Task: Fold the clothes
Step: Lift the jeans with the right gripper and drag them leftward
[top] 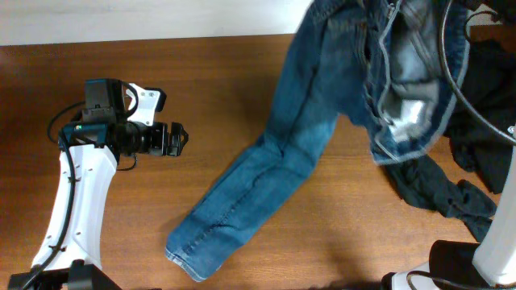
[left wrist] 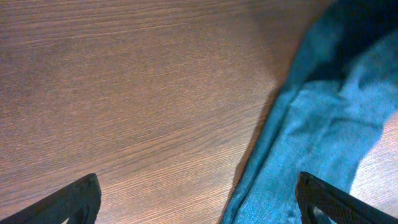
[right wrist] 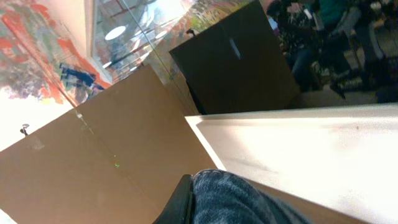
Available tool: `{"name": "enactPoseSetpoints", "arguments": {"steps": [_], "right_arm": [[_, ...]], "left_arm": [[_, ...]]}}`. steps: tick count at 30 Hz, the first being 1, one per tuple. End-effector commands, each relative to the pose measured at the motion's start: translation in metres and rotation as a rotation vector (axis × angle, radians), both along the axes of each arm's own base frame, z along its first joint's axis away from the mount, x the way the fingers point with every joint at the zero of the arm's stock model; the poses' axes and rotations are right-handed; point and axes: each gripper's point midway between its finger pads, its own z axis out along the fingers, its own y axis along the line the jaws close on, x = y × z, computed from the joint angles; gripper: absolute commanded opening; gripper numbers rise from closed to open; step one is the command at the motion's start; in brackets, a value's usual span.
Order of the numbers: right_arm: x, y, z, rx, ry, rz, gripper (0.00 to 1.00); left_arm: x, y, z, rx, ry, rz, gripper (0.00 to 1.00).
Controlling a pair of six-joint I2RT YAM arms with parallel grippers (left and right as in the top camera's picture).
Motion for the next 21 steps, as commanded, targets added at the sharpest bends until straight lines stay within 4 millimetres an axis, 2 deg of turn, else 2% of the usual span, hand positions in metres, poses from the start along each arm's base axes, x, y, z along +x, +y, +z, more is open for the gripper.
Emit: {"name": "enactPoseSetpoints", "arguments": {"steps": [1, 5, 8, 11, 13, 15, 18, 20, 21], "right_arm": [[-0.030, 0.007, 0.021, -0.006, -0.069, 0.025, 0.04], [-0.031, 0.007, 0.021, 0.021, -0.029, 0.031, 0.04], [-0.030, 0.002, 0.029, 0.080, 0.004, -0.010, 0.04], [-0.044, -0.003, 0.056, 0.146, -0.051, -0.105, 0.04], [-0.065, -0.007, 0.083, 0.154, -0.168, -0.184, 0.04], [-0.077, -0.013, 0.092, 0.128, -0.228, -0.260, 0.04], [-0.074, -0.027, 0.081, 0.061, -0.220, -0.387, 0.04], [-0.065, -0.043, 0.069, -0.004, -0.200, -0.514, 0.04], [-0.060, -0.058, 0.061, -0.047, -0.186, -0.616, 0.04]], "left_arm": [[0.004, -0.003, 0.005, -0.013, -0.012, -0.004, 0.99], [0.004, -0.003, 0.005, -0.014, -0.014, -0.004, 0.99], [0.004, -0.003, 0.005, -0.014, -0.014, -0.004, 0.99], [0.004, -0.003, 0.005, -0.014, -0.014, -0.004, 0.99], [0.004, -0.003, 0.005, -0.014, -0.014, -0.004, 0.99], [0.004, -0.003, 0.005, -0.014, -0.014, -0.004, 0.99], [0.004, -0.003, 0.005, -0.014, -0.014, -0.004, 1.00], [0.004, -0.003, 0.005, -0.014, -0.014, -0.004, 0.99], [0.004, -0.003, 0.005, -0.014, -0.014, -0.004, 0.99]]}}
